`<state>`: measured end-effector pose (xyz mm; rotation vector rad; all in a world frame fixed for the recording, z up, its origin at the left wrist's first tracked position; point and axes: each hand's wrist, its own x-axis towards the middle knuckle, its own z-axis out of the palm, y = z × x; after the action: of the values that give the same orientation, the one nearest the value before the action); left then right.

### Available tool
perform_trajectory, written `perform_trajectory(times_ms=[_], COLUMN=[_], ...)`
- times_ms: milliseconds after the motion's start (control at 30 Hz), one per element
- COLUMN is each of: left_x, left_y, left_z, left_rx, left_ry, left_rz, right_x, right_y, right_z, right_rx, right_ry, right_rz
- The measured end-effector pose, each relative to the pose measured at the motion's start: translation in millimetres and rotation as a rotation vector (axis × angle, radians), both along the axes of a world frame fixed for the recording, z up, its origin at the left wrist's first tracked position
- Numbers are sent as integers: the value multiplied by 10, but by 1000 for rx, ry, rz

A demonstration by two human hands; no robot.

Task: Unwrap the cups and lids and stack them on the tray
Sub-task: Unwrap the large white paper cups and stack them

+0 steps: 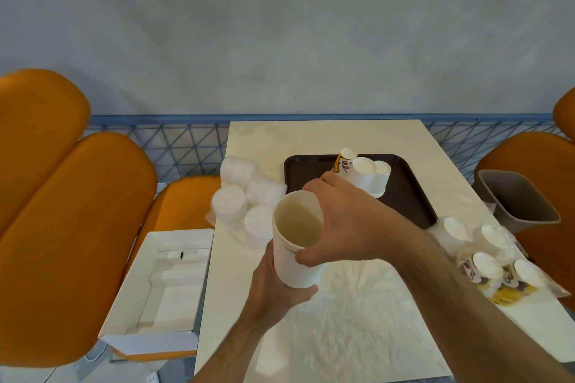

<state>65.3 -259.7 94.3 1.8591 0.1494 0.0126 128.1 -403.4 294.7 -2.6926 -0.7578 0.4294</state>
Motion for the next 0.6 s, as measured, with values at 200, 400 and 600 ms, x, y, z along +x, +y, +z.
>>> perform_trajectory(times_ms=[200,400,600], left_x=[-16,-10,-11], left_y=[-9,-28,-26], left_z=[13,-3,4], left_rx=[-67,-47,-31], left_ry=[46,89,68], left_rz=[26,46,38], right_x=[9,-92,-95], right_y=[-74,-431,-617], right_z=[160,476,369], right_rx=[170,606,720], right_ry=[51,-188,-276], right_rz=[-17,-167,-126])
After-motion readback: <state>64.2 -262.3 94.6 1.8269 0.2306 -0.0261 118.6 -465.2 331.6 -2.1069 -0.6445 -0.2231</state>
